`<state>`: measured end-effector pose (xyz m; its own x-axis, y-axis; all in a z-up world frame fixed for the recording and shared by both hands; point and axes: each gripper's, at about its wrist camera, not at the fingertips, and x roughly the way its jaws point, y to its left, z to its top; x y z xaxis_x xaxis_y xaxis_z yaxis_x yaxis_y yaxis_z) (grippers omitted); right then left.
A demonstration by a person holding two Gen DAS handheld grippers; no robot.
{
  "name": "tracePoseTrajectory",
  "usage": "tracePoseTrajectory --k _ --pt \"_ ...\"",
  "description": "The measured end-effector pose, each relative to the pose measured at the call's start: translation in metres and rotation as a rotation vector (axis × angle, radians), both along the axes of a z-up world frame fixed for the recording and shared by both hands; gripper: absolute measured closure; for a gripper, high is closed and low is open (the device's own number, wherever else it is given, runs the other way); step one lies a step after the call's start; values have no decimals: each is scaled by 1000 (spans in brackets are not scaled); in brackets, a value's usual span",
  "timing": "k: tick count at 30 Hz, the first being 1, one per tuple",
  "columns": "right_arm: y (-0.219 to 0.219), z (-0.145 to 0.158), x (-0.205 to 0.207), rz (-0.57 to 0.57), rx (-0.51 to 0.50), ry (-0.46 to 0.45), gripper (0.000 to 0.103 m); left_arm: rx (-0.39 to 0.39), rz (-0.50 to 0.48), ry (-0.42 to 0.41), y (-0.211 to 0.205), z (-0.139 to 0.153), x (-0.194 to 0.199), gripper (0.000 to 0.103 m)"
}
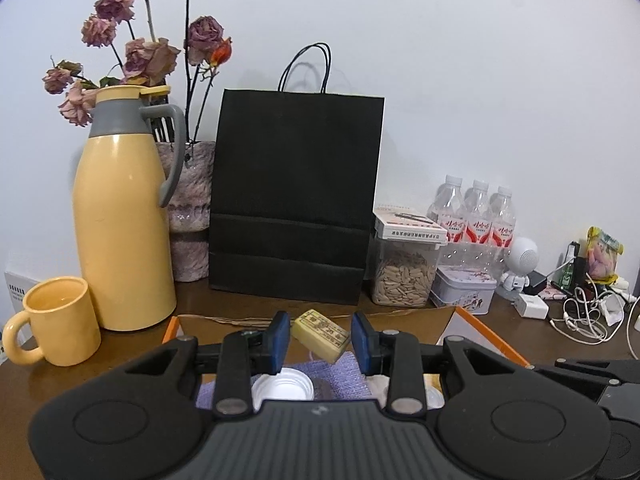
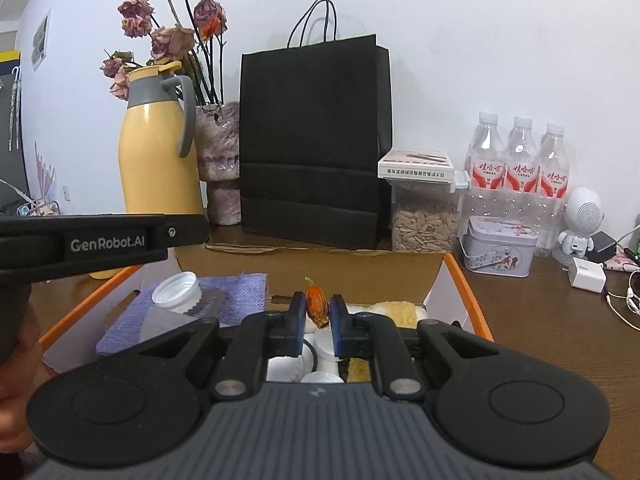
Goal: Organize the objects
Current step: 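Carry the beige block and orange item into the box and open both tools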
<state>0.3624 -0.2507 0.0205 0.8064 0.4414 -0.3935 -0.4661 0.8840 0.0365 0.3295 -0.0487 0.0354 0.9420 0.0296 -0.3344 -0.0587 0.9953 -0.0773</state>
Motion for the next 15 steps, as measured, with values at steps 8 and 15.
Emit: tracePoseTrajectory --k 8,15 --pt "-3 -5 5 -6 -6 46 63 32 26 5 0 -2 -2 44" --pt "-11 0 5 -25 7 27 0 27 71 -18 13 3 -9 0"
